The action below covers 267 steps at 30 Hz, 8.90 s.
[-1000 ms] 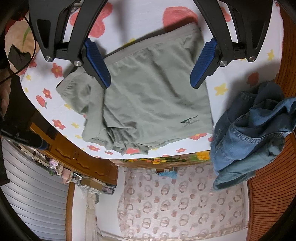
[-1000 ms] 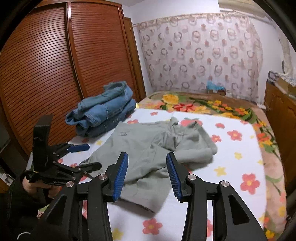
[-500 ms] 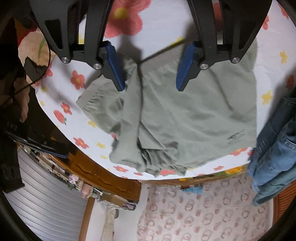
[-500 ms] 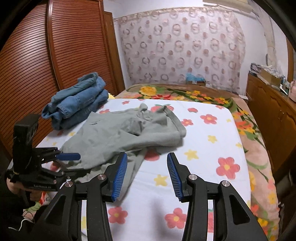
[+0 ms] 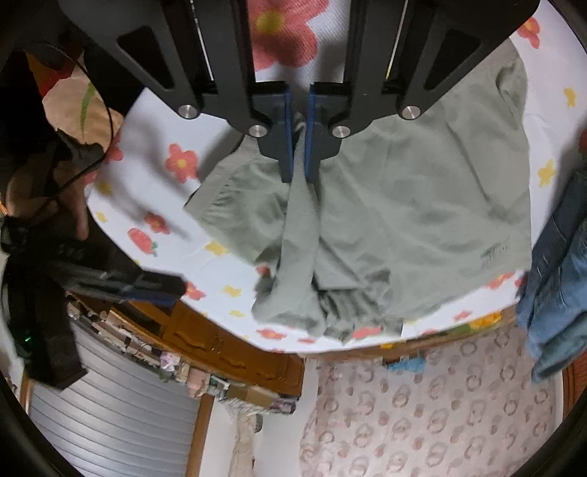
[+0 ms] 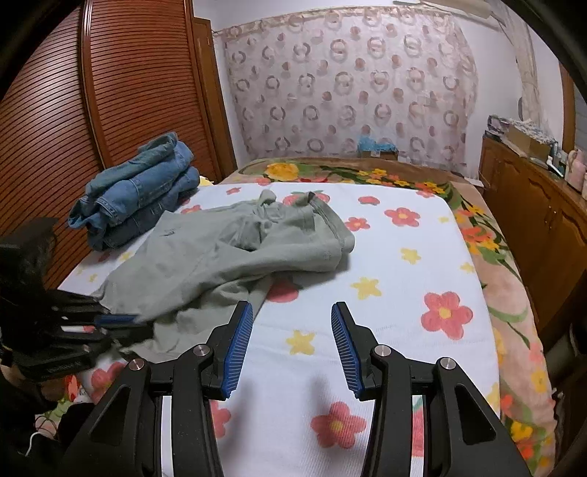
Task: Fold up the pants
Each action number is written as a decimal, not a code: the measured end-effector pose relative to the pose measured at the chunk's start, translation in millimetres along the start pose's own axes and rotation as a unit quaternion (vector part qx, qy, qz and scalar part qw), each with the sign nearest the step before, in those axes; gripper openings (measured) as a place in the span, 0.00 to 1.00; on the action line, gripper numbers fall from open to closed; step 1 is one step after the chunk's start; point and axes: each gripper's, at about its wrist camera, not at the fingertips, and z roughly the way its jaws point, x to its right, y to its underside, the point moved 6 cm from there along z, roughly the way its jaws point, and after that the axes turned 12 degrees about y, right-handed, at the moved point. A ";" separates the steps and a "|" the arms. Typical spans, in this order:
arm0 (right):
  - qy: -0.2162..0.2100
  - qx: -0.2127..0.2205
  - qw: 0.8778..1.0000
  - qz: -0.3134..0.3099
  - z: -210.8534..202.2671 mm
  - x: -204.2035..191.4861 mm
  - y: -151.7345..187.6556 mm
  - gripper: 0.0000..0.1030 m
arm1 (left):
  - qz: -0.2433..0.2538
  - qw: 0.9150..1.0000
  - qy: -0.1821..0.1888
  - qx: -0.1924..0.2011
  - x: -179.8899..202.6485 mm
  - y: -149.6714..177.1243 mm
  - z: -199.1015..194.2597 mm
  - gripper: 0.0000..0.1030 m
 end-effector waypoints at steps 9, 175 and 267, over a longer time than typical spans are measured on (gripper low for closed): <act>-0.007 -0.004 1.000 -0.005 1.7 -4.0 1.8 0.45 | 0.004 0.998 -0.025 0.057 -15.4 -31.0 -54.8 0.04; -0.041 -0.024 0.992 -0.116 34.5 -113.8 -1.9 0.07 | -0.067 0.995 -0.048 0.054 -94.1 37.1 -106.2 0.01; -0.013 -0.046 0.996 -0.073 -2.5 -25.7 39.7 0.27 | -0.051 0.997 -0.049 0.023 -51.3 29.1 -60.6 0.48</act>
